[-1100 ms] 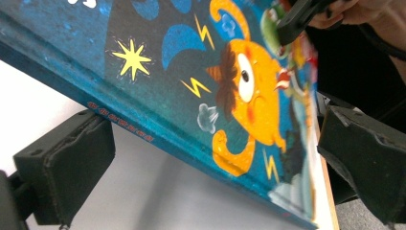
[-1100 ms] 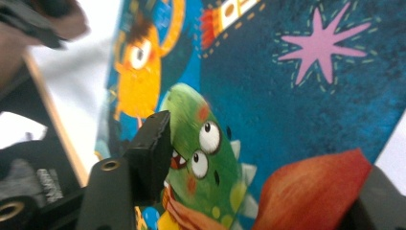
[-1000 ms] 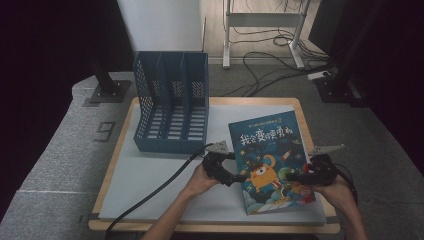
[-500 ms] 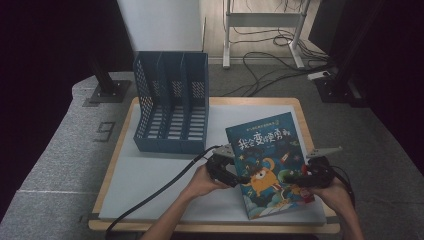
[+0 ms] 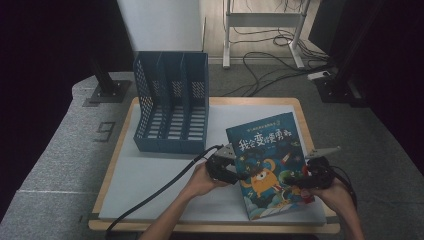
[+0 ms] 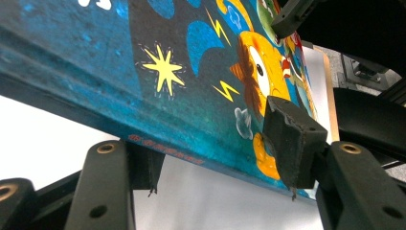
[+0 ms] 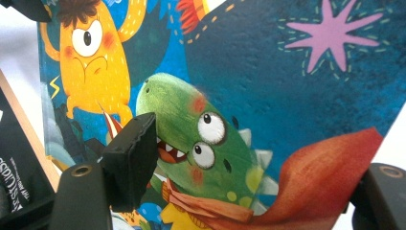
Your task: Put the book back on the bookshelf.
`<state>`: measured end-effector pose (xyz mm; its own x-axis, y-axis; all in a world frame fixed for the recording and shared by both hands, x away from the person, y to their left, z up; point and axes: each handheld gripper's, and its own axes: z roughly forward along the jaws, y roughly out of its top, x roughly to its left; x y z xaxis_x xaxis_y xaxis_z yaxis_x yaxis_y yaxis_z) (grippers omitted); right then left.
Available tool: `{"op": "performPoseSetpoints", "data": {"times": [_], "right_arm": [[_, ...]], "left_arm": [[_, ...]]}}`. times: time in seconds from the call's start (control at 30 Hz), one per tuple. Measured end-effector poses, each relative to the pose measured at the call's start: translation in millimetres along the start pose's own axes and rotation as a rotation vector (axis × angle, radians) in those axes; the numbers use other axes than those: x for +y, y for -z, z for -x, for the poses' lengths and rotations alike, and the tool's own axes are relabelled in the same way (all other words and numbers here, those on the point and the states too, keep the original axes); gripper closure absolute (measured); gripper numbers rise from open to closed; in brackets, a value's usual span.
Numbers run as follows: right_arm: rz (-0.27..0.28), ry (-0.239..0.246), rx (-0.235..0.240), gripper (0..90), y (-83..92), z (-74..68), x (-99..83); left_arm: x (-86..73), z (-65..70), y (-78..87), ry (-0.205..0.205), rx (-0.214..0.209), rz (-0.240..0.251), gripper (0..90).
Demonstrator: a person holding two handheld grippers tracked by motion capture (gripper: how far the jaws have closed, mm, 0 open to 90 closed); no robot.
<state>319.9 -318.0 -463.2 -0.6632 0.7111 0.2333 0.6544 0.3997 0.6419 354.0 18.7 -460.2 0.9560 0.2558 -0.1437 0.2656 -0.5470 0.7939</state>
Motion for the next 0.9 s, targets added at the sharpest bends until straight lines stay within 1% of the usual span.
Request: {"op": "performPoseSetpoints", "data": {"times": [0.13,0.17,0.27,0.3,0.33,0.37,0.4,0.43,0.47,0.5,0.53,0.57,0.6,0.63,0.7,0.8,0.9], "right_arm": [[-0.012,0.001,-0.017,24.2,-0.2,-1.2,0.6],[-0.017,-0.006,-0.035,21.2,-0.5,-1.9,0.5],[-0.016,-0.004,-0.047,17.4,-1.0,-2.9,-0.7],[-0.016,-0.004,-0.047,17.4,-1.0,-2.9,-0.7],[-0.027,0.012,-0.15,12.9,-0.3,-5.0,-1.8],[-0.027,0.012,-0.15,12.9,-0.3,-5.0,-1.8],[-0.035,0.011,-0.203,13.1,1.1,-4.0,-4.3],[-0.029,0.003,-0.171,13.4,1.7,-2.7,-5.6],[-0.029,0.003,-0.171,13.4,1.7,-2.7,-5.6],[-0.02,0.0,-0.145,13.7,1.8,-1.2,-7.6],[-0.033,-0.01,-0.158,13.8,0.7,-0.2,-11.6],[-0.033,-0.01,-0.158,13.8,0.7,-0.2,-11.6],[-0.03,-0.02,-0.142,14.2,-0.7,2.3,-15.3],[-0.029,-0.026,-0.142,14.2,-1.8,3.3,-17.1],[-0.038,-0.033,-0.141,14.2,-4.1,5.6,-20.2],[-0.043,-0.044,-0.141,14.1,-7.1,8.4,-23.0],[-0.039,-0.048,-0.137,13.9,-8.2,9.4,-23.7]], "left_arm": [[0.0,-0.2,-0.1,0.0,-0.006,0.002,42.7],[0.0,-0.1,-0.5,0.001,-0.009,0.008,42.7],[-0.1,-0.3,-1.1,0.003,-0.016,0.015,42.7],[-0.1,-0.3,-1.1,0.003,-0.016,0.015,42.7],[0.3,0.4,-0.8,0.001,-0.019,0.027,43.2],[0.3,0.4,-0.8,0.001,-0.019,0.027,43.2],[1.2,-1.7,0.0,0.038,-0.055,0.053,41.4],[1.4,-4.8,0.7,0.08,-0.094,0.078,41.5],[1.4,-4.8,0.7,0.08,-0.094,0.078,41.5],[2.3,-8.2,0.4,0.146,-0.127,0.096,41.5],[1.8,-11.9,-1.3,0.172,-0.128,0.085,41.5],[1.8,-11.9,-1.3,0.172,-0.128,0.085,41.9],[0.3,-13.4,-1.8,0.157,-0.126,0.08,43.2],[0.2,-13.0,-1.2,0.154,-0.122,0.083,44.8],[1.3,-11.9,0.7,0.145,-0.123,0.091,50.5],[3.4,-9.2,3.0,0.127,-0.12,0.097,56.6],[4.0,-6.8,4.5,0.109,-0.104,0.078,59.0]]}}
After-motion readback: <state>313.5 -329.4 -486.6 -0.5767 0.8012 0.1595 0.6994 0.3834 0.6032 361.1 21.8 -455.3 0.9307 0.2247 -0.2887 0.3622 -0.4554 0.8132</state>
